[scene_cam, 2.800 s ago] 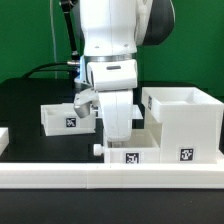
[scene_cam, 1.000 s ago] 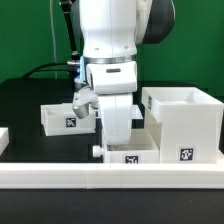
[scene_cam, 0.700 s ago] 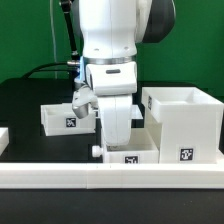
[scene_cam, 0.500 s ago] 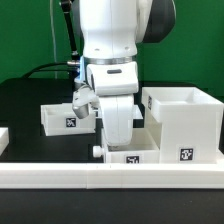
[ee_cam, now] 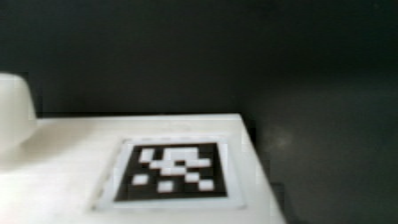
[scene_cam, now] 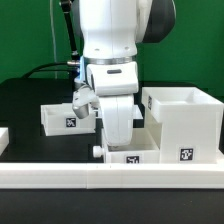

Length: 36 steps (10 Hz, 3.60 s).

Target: Assemble drawer

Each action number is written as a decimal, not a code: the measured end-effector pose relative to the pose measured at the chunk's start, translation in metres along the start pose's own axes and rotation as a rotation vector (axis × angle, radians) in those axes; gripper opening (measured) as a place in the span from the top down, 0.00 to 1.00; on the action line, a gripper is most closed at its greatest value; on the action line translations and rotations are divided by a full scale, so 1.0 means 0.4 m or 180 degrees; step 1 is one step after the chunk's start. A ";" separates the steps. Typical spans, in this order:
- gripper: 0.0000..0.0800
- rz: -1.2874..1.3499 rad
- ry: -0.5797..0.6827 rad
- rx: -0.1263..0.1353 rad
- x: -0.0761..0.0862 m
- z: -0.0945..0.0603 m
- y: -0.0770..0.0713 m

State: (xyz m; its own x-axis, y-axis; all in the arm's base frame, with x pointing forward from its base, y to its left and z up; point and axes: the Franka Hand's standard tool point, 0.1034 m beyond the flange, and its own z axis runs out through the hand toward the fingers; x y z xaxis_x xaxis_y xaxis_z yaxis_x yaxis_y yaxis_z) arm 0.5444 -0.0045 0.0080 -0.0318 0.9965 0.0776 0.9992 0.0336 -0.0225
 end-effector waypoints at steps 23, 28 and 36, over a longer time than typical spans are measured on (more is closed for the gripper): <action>0.19 -0.0192 -0.0097 -0.0121 -0.060 -0.144 0.061; 0.19 -0.0226 0.0373 -0.0027 -0.106 -0.108 0.125; 0.19 -0.0214 0.0428 0.0070 -0.099 -0.059 0.102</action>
Offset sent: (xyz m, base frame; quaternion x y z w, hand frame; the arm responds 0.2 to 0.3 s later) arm 0.0086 0.0050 -0.0079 0.0310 -0.0342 -0.0736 0.9962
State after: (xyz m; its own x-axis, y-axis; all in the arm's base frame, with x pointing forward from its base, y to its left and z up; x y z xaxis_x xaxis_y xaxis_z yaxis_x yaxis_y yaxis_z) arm 0.5870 -0.0443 0.0274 -0.0934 0.9727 0.2123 0.9941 0.1030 -0.0345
